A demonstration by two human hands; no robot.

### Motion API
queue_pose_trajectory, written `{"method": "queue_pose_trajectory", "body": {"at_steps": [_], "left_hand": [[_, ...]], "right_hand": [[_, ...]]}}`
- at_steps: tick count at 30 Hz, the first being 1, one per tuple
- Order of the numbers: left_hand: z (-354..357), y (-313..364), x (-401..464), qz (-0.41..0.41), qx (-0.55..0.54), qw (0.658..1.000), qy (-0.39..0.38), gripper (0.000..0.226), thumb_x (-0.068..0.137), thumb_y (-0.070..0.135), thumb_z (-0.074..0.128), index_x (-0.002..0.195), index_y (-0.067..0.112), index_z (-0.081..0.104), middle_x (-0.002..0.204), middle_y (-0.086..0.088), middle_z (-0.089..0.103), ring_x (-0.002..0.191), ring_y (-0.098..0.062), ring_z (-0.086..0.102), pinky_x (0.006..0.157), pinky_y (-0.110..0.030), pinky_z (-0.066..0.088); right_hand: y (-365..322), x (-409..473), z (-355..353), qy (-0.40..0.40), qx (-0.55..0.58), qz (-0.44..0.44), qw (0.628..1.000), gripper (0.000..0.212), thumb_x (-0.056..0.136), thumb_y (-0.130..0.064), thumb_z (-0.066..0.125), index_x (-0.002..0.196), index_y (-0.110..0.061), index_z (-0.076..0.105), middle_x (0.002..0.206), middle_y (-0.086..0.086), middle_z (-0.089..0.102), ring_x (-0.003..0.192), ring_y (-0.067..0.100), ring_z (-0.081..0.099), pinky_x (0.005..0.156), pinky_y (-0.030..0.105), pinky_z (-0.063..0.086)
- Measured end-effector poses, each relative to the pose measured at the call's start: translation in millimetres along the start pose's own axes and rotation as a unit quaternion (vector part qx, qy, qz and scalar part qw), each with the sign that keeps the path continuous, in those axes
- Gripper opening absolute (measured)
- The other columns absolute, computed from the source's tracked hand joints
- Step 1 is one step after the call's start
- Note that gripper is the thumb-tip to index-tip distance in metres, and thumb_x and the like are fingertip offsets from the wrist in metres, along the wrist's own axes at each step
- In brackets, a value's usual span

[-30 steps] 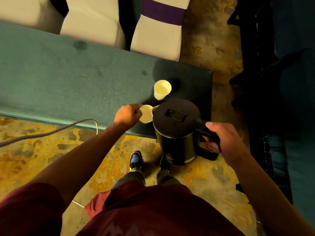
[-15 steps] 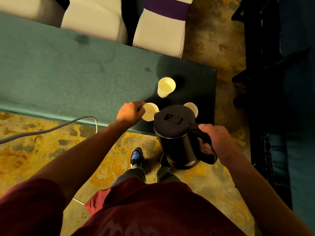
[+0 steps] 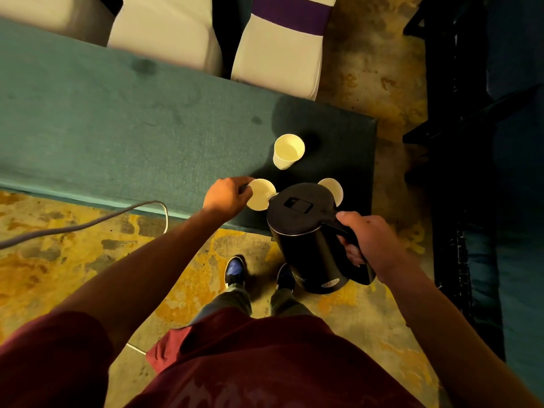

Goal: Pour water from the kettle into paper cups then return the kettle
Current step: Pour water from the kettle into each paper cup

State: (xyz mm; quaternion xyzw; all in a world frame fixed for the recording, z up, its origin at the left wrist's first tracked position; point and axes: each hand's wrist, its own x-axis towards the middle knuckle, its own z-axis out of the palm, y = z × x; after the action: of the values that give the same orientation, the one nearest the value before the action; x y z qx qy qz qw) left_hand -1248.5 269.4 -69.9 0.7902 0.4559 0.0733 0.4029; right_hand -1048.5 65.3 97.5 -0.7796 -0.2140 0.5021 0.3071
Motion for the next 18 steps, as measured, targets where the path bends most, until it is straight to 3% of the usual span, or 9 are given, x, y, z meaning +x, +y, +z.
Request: {"method": "queue_pose_trajectory", "body": {"at_steps": [14,18], "left_hand": [[-1.8,4.1,0.0,-0.007,-0.017,1.0,-0.013,0.031,0.098,0.031,0.055,0.125,0.026,0.067,0.082,-0.001,0.068,0.078,-0.023,0.071,0.07,-0.041,0.059],[-1.8,4.6,0.5,-0.009,-0.019,1.0,-0.018,0.03,0.098,0.03,0.054,0.125,0.025,0.067,0.087,-0.008,0.073,0.078,-0.025,0.071,0.072,-0.044,0.06]], "right_hand": [[-6.3,3.3,2.8,-0.001,0.001,0.017,1.0,0.049,0.085,-0.054,0.056,0.051,-0.02,0.063,0.043,0.0,0.044,0.036,0.014,0.037,0.042,0.026,0.031],[-5.5,4.9,1.8,-0.002,-0.002,0.014,1.0,0.048,0.085,-0.054,0.056,0.051,-0.02,0.063,0.043,0.0,0.044,0.036,0.014,0.037,0.042,0.025,0.031]]}}
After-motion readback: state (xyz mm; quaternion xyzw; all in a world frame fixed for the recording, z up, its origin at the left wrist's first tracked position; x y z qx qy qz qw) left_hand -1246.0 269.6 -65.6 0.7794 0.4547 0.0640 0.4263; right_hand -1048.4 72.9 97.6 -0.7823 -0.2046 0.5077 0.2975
